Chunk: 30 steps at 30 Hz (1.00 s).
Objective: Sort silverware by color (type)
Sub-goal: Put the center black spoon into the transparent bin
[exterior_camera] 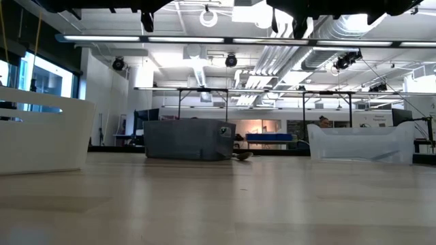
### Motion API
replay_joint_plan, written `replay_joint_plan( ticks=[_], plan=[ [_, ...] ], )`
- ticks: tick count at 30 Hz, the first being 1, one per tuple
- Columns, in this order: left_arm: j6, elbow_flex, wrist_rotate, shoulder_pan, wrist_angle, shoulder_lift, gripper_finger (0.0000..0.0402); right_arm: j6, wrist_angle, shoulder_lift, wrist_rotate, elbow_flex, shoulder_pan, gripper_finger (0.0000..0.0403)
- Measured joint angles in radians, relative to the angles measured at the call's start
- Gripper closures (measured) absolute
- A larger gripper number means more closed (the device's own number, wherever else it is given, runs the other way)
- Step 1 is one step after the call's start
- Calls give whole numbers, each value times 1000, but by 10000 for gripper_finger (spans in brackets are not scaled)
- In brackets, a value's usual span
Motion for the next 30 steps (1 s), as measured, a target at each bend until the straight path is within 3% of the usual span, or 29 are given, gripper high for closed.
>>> replay_joint_plan(
  ticks=[30],
  plan=[
    [13, 0, -9, 0, 0, 0, 401, 0, -9, 0, -2, 0, 0, 403]
  ],
)
